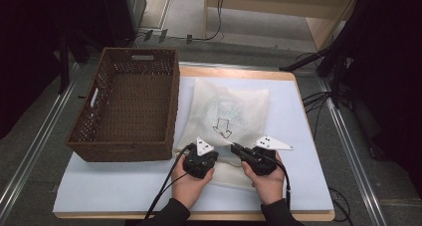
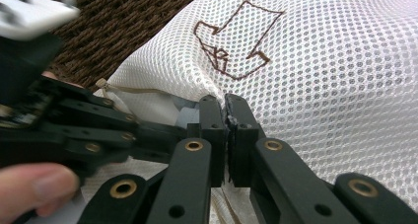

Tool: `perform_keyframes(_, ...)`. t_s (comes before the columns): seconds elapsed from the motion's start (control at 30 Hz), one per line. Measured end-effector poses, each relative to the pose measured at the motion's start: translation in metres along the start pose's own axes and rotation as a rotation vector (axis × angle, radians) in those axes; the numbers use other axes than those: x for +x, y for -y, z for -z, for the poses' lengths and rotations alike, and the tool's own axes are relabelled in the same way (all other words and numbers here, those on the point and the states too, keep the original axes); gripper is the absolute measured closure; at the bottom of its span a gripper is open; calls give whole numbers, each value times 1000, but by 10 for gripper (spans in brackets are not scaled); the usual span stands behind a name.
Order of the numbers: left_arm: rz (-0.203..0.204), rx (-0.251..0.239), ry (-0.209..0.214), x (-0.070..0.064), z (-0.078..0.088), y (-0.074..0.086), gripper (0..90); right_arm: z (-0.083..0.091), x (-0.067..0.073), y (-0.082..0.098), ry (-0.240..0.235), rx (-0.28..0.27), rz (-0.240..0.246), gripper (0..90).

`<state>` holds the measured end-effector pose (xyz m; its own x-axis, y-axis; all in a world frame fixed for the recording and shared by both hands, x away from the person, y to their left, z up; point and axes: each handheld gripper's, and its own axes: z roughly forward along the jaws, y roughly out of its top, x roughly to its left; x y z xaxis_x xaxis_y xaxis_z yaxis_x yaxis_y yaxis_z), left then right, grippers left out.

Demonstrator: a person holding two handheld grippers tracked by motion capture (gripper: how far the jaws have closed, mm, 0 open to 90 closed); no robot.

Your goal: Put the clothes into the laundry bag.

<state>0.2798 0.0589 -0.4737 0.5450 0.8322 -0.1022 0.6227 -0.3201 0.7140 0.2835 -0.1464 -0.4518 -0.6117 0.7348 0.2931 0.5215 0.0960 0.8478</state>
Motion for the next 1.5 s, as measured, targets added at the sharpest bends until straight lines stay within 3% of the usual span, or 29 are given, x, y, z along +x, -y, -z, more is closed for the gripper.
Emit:
perform_keyframes(0.1, 23, 11, -25, 2, -3, -5, 900, 0, 0, 0, -2, 1, -2, 884)
perform_keyframes(0.13, 13, 16, -83, 4, -7, -10, 900, 0, 0, 1, -1, 1, 0, 884)
perform_keyframes(0.3, -25, 12, -147, 3, -15, -17, 900, 0, 0, 2, -3, 7, 1, 883)
perform_keyframes(0.33, -10, 4, -148, 4, -16, -17, 900, 1, 0, 3, -4, 8, 2, 883)
perform_keyframes(0.37, -10, 4, -148, 4, -16, -17, 900, 1, 0, 3, -4, 8, 2, 883)
perform_keyframes(0.4, -2, -17, -100, 3, -12, -13, 868, 2, 0, 3, -4, 12, 1, 883)
perform_keyframes(0.43, -2, -17, -100, 3, -12, -13, 845, 2, 0, 3, -4, 12, 1, 883)
perform_keyframes(0.47, -20, -35, -44, 0, -3, -5, 815, 3, -1, 4, -4, 14, -1, 883)
perform_keyframes(0.5, -20, -35, -44, 0, -3, -5, 794, 3, -1, 4, -4, 14, -1, 883)
perform_keyframes(0.6, -31, -93, 17, 5, 28, 16, 765, 5, -3, 7, -20, 42, -11, 878)
perform_keyframes(0.63, -31, -93, 17, 5, 28, 16, 763, 5, -3, 7, -20, 42, -11, 878)
perform_keyframes(0.67, -29, -122, 24, 12, 46, 26, 757, 6, -2, 8, -31, 56, -5, 875)
perform_keyframes(0.7, -29, -122, 24, 12, 46, 26, 753, 6, -2, 8, -31, 56, -5, 875)
perform_keyframes(0.77, -6, -161, 29, 20, 65, 34, 746, 6, 0, 9, -33, 77, 1, 874)
perform_keyframes(0.8, 9, -180, 16, 29, 80, 43, 740, 6, 1, 12, -35, 95, 7, 874)
perform_keyframes(0.83, 9, -180, 16, 29, 80, 43, 737, 6, 1, 12, -35, 95, 7, 874)
perform_keyframes(0.9, 33, -190, -1, 43, 94, 59, 720, 3, 3, 18, -31, 124, 12, 872)
perform_keyframes(1.03, 81, -173, -27, 56, 98, 70, 698, -1, 2, 28, -17, 162, 21, 853)
perform_keyframes(1.07, 98, -173, -37, 61, 100, 71, 684, -4, 1, 32, 0, 170, 18, 781)
perform_keyframes(1.1, 107, -177, -46, 63, 101, 72, 684, -4, 1, 32, 0, 170, 18, 781)
perform_keyframes(1.13, 134, -187, -53, 68, 103, 72, 643, -3, 1, 32, -1, 154, 14, 673)
perform_keyframes(1.23, 131, -169, -66, 70, 102, 74, 575, 4, 3, 30, -20, 128, 10, 537)
perform_keyframes(1.4, 156, -107, -41, 70, 92, 75, 514, 17, 7, 30, -27, 76, 3, 459)
perform_keyframes(1.5, 146, -86, -24, 65, 85, 74, 498, 23, 11, 31, 2, 66, 9, 435)
